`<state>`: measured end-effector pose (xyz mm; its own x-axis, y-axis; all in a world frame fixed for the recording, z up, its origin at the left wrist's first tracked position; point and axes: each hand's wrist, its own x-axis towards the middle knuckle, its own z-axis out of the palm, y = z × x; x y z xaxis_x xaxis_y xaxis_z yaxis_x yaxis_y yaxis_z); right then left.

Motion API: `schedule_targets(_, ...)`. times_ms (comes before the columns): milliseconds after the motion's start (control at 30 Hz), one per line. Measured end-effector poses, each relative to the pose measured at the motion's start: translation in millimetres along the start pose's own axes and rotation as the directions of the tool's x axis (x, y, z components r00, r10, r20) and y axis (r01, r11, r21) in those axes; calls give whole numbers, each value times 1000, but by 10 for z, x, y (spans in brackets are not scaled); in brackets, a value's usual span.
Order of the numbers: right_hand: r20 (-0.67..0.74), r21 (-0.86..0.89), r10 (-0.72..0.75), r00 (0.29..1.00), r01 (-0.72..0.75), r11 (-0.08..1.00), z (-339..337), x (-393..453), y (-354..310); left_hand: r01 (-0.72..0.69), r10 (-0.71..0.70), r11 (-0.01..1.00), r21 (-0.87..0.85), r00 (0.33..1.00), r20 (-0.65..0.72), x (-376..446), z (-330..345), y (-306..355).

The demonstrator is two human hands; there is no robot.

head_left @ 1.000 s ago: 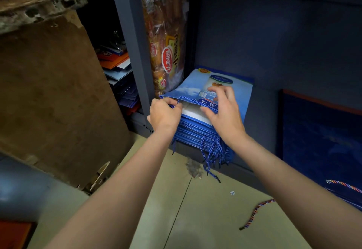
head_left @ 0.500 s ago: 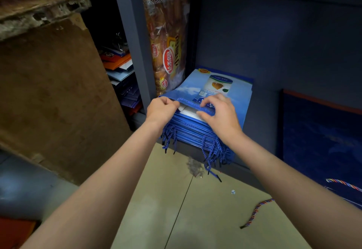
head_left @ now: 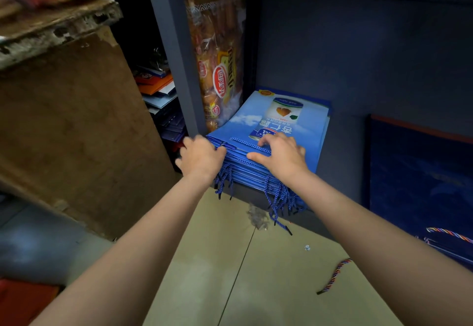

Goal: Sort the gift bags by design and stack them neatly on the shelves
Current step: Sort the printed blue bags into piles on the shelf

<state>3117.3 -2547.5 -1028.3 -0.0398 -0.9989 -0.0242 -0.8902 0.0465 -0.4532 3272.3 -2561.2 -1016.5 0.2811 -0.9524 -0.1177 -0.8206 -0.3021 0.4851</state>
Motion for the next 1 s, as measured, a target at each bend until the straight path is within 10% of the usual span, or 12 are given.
schedule_targets(67, 8, -4, -16, 1000, 16, 1000, -5, 3, -1, -380, 414, 906, 189, 888, -199, -60, -46, -58)
schedule_targets(167, 57, -15, -58, 997, 59, 998, -120, -65, 121, -747, 803, 530, 401, 595, 48, -50, -73, -109)
schedule_targets(267, 132, -4, -91, 987, 93, 996, -273, -210, 416, -696, 655, 500, 514, 693, 302, -11, 36, -233)
schedule_targets(700, -238, 222, -86, 967, 141, 965, -99, -639, 704, -674, 664, 550, 493, 711, 232, -72, 178, -317)
schedule_targets(1000, -36, 215, 116, 993, -105, 971, -188, -559, 547, -655, 604, 600, 459, 747, 277, -79, 67, -167)
